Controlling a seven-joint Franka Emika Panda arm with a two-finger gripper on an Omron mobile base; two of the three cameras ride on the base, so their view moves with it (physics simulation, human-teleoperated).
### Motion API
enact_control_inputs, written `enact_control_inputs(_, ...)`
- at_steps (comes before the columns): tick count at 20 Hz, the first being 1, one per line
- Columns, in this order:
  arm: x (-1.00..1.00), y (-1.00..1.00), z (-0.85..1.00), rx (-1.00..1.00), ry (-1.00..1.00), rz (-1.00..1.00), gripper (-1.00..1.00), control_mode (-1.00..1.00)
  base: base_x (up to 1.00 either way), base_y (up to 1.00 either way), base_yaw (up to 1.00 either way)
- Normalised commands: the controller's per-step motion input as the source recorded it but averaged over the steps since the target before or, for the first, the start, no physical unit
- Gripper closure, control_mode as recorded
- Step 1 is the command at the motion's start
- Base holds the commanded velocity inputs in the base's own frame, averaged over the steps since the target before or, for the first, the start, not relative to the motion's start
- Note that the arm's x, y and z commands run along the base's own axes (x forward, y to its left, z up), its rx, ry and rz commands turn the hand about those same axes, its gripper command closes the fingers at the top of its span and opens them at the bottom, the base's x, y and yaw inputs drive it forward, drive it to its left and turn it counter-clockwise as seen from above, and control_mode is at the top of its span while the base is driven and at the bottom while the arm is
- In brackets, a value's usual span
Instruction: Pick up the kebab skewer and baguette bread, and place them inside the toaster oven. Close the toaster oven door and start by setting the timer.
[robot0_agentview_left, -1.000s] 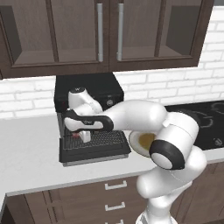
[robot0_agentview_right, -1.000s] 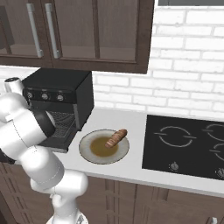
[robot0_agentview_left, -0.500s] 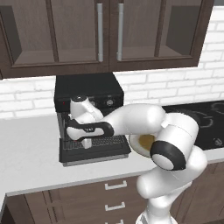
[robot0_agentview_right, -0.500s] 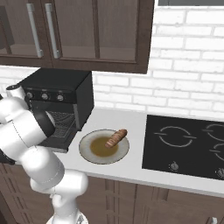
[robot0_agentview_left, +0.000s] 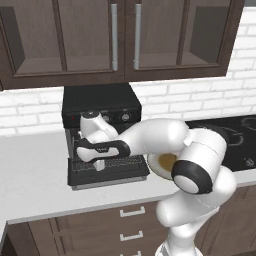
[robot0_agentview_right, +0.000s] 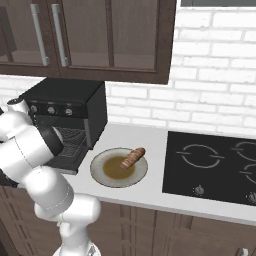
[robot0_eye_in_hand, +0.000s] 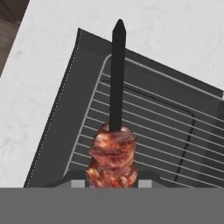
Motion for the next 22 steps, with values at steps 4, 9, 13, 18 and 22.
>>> enact_control_inputs(4, 0.0, 0.02, -0.04, 0.0, 0.0, 0.0, -1.0, -1.0, 0.0, 0.0, 0.0)
enact_control_inputs(9, -0.31, 0.0, 0.08, 0.0, -0.04, 0.0, -1.0, -1.0, 0.0, 0.0, 0.0)
enact_control_inputs(13, -0.47, 0.0, 0.44, 0.0, -0.14, 0.0, -1.0, -1.0, 0.0, 0.0, 0.0)
enact_control_inputs(18, -0.65, -0.13, 0.55, 0.0, -0.1, 0.0, -1.0, -1.0, 0.0, 0.0, 0.0)
enact_control_inputs(22, -0.53, -0.94, 0.18, 0.0, 0.0, -0.07, -1.0, -1.0, 0.0, 0.0, 0.0)
